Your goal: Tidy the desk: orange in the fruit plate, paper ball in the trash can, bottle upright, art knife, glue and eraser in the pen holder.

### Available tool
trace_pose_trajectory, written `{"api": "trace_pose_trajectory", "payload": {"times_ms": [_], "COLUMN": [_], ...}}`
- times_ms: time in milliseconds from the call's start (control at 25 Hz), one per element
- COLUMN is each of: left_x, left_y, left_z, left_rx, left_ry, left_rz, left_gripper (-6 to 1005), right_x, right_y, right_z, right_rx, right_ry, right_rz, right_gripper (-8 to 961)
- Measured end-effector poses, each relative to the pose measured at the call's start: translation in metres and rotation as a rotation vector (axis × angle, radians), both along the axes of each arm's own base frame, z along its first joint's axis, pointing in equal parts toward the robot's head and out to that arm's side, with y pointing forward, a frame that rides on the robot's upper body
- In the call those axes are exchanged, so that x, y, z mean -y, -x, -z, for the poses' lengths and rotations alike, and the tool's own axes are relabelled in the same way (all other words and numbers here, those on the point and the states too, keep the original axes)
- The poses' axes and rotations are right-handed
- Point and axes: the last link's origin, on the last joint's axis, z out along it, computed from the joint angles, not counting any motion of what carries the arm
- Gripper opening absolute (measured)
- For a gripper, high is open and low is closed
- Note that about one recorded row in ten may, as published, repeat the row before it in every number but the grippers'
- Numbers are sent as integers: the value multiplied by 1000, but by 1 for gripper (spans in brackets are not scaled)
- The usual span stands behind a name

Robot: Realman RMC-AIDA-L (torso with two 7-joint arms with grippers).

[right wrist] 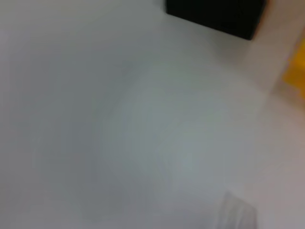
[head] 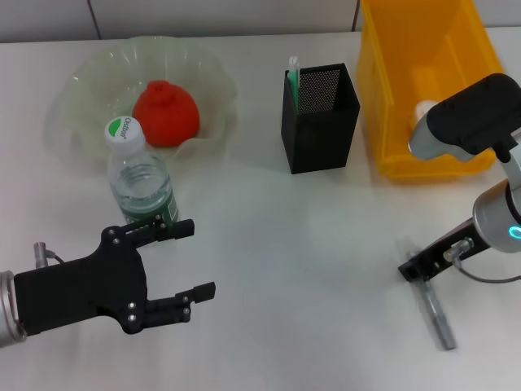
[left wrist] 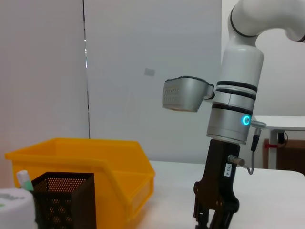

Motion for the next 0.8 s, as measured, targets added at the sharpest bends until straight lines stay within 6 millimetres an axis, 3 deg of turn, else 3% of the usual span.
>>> {"api": "trace_pose_trajectory", "payload": {"times_ms": [400,560,640,800], "left_x": [-1,-2,-3,-4], "left_y": [1,1,1,0], "left_z": [0,-1,-1,-1], "left_rx": [-6,-7,-7,-7], "left_ry": [-4,-9,-11,-12], "left_rz": [-3,-4,-4,1], "left_gripper": [799,799,799,799], "right_x": [0,-2,-5,-11], "right_y": [7,9,11,24], "right_z": [-1,-2,-6,-22], "right_rx": [-30,-32,-38,-102], "right_ry": [4,-1,-15,-60], "right_rz": [-12,-23,-33,-82], "right_gripper": [286,185,134,134]}}
